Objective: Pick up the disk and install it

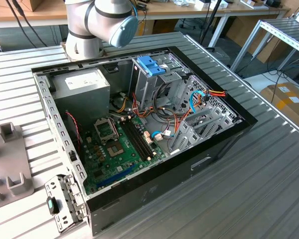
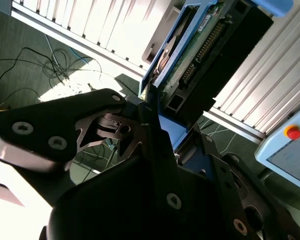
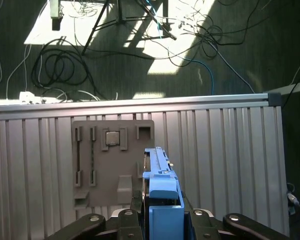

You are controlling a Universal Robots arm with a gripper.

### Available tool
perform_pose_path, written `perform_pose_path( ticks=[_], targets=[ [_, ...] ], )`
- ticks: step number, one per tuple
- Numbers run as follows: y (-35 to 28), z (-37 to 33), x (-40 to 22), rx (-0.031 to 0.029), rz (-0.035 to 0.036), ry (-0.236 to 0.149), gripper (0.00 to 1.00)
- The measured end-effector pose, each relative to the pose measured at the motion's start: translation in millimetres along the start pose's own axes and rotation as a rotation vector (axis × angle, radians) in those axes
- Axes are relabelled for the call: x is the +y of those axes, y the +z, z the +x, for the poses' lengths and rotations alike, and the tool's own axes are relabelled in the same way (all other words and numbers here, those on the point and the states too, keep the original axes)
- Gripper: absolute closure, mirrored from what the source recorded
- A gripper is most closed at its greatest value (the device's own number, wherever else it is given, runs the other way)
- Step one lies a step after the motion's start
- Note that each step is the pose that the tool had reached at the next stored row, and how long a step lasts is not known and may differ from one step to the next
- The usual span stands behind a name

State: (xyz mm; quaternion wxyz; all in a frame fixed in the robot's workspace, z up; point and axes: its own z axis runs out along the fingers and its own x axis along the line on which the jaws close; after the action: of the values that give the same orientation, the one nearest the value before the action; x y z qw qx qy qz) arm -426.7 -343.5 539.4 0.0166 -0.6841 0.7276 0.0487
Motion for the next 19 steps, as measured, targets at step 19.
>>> perform_pose_path(
  ticks=[19],
  targets=[
    [3.4, 1.6, -10.3, 0.0, 0.0, 0.0, 0.63]
  ],
)
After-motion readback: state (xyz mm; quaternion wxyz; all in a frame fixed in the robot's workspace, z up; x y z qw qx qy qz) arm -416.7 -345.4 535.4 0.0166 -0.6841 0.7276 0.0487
